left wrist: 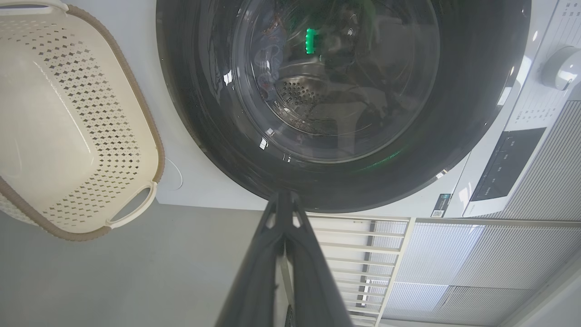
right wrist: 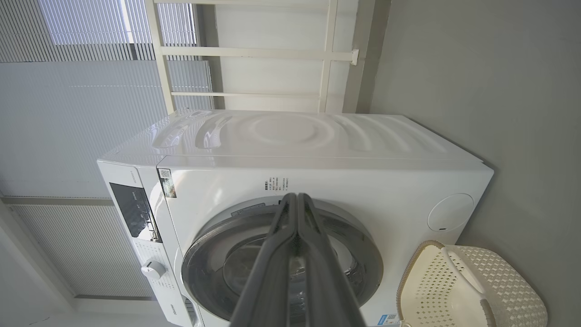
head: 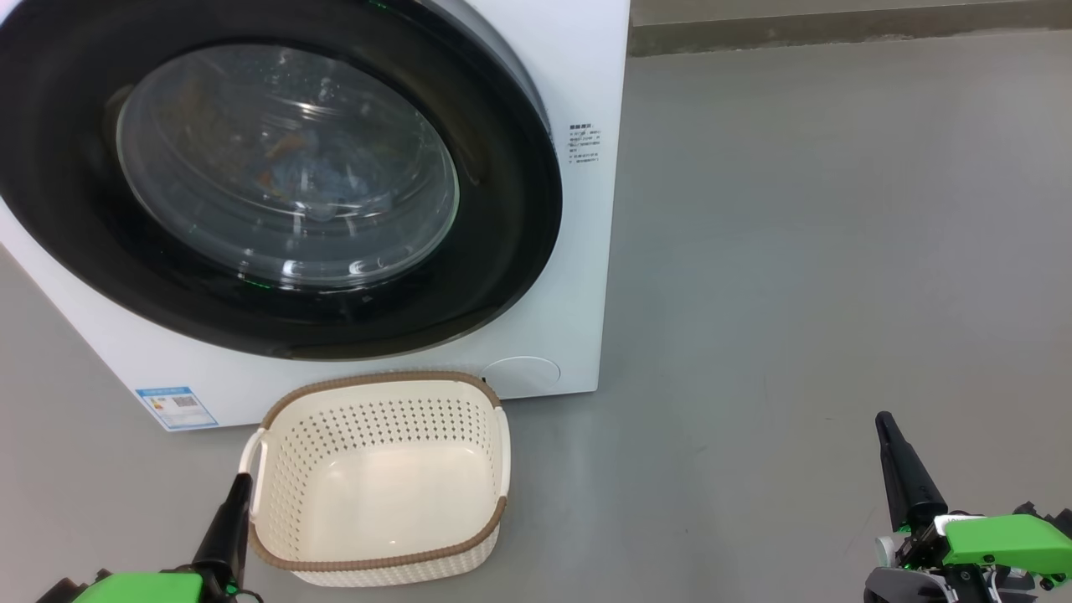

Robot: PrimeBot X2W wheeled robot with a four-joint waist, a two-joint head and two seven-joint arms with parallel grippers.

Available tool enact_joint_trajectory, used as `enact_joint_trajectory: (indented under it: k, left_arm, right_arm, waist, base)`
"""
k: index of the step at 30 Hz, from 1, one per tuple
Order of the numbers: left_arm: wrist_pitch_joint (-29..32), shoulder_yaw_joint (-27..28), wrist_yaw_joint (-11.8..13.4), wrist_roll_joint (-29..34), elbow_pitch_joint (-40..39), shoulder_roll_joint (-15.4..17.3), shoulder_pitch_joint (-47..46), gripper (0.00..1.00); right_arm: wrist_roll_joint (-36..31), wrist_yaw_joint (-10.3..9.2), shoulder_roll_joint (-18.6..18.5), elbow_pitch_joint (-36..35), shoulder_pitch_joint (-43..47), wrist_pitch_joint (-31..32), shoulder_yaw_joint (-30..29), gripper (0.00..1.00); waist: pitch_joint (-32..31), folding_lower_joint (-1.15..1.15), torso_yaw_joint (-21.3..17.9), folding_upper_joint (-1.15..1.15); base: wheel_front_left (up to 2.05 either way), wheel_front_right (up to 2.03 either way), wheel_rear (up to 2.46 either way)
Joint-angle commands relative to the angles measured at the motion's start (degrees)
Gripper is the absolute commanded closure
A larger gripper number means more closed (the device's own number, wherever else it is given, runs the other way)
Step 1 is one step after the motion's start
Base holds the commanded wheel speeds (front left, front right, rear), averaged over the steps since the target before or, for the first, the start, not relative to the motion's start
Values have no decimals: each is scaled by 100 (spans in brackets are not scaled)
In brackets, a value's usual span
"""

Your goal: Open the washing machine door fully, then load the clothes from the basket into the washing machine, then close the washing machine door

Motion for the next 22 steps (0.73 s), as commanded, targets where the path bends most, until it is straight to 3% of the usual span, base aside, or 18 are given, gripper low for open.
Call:
enact_joint_trajectory:
  k: [1, 22]
  left_arm:
    - [36, 203, -17, -38, -168, 68, -240, 100]
    - [37, 205, -17, -37, -168, 67, -240, 100]
  right_arm:
    - [17, 10, -5, -175, -59, 45, 125, 100]
    - [15, 10, -4, -175, -60, 46, 122, 100]
  waist:
    - [0, 0, 0, 0]
    - [0, 0, 0, 0]
  base:
    - [0, 0, 0]
    - [0, 0, 0]
